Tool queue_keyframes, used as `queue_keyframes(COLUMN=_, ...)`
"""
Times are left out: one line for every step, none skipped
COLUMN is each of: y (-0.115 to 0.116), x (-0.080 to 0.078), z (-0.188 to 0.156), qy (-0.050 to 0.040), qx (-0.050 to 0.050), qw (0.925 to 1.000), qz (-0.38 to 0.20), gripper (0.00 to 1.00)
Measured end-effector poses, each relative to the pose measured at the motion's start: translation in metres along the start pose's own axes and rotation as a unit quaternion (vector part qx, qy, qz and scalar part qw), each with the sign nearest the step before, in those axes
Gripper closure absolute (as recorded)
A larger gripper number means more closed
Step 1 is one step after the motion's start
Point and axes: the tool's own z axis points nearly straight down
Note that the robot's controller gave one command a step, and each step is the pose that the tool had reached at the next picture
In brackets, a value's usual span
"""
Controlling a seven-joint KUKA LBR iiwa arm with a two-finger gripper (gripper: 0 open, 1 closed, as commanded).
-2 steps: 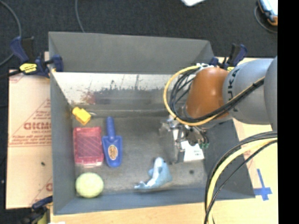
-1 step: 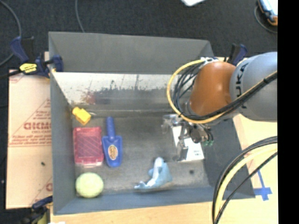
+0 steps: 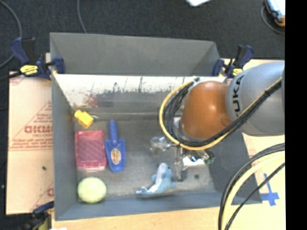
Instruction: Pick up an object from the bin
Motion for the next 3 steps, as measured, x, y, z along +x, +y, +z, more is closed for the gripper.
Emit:
queue_keyframes(y=0.010, x=-0.011, z=0.029, qy=-0.0045, qx=0.005, qw=1.0000, qz=0.006, gripper=0.00)
queue_keyframes(y=0.036, x=0.030, z=0.028, qy=-0.0047, qx=0.002, qw=0.9935, qz=-0.114, gripper=1.00)
queue_keyframes(y=0.036, x=0.030, z=0.028, qy=-0.0049, qx=0.002, qw=0.9935, qz=-0.114, gripper=1.00)
